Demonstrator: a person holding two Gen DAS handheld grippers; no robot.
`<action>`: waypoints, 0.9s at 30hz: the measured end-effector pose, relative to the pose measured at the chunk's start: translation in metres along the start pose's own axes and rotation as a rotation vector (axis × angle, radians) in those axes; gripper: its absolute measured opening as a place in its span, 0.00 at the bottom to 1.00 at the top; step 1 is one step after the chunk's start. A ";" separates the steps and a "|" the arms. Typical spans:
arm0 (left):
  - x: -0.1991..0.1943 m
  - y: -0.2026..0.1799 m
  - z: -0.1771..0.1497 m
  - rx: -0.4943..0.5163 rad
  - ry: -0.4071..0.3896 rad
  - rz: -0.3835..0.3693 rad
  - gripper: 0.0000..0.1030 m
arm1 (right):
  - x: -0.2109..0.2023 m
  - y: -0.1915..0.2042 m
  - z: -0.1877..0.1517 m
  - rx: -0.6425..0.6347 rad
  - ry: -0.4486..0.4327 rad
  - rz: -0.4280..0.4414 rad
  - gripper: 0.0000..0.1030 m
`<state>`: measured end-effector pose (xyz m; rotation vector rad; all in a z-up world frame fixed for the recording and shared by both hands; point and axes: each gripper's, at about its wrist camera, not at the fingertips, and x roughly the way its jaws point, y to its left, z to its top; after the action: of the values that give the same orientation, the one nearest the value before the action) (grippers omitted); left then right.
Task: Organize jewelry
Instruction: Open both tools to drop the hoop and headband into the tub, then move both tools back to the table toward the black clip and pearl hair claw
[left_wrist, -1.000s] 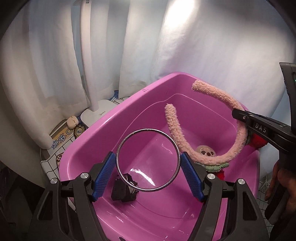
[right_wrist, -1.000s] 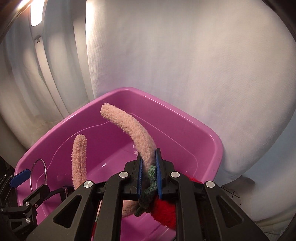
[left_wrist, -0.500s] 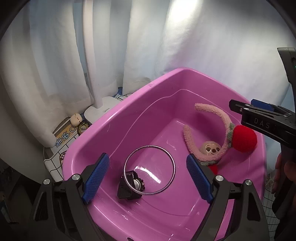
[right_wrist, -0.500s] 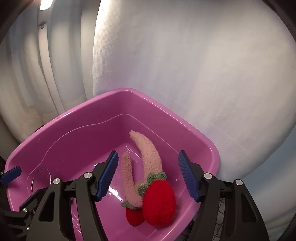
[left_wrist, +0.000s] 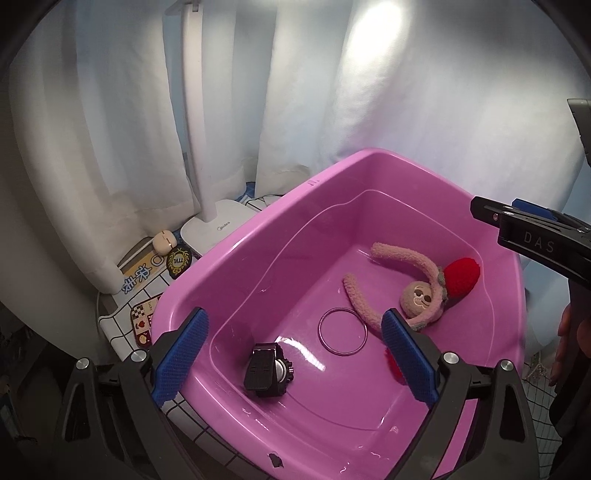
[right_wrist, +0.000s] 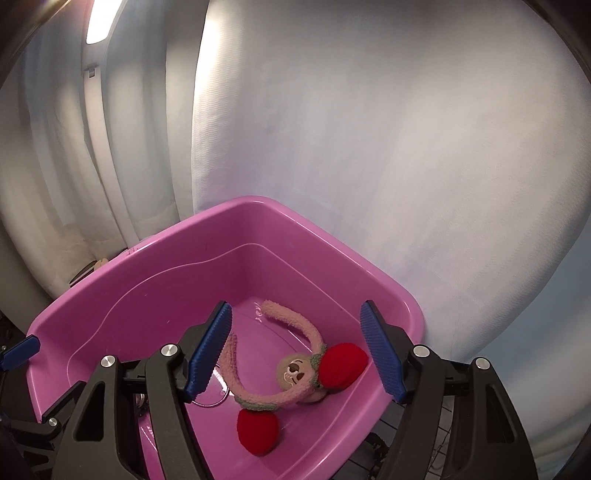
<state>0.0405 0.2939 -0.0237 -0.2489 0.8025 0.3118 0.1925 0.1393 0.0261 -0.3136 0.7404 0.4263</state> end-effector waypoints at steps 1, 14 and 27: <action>-0.002 0.000 0.000 -0.001 -0.001 0.000 0.90 | -0.006 -0.002 -0.002 0.003 -0.002 0.002 0.66; -0.041 -0.018 -0.020 0.022 -0.050 -0.046 0.91 | -0.056 -0.025 -0.050 0.136 -0.066 0.075 0.66; -0.088 -0.120 -0.060 0.172 -0.113 -0.227 0.93 | -0.136 -0.156 -0.198 0.414 -0.007 -0.041 0.66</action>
<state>-0.0127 0.1474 0.0127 -0.1573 0.6773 0.0420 0.0625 -0.1152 0.0035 0.0612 0.7944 0.2274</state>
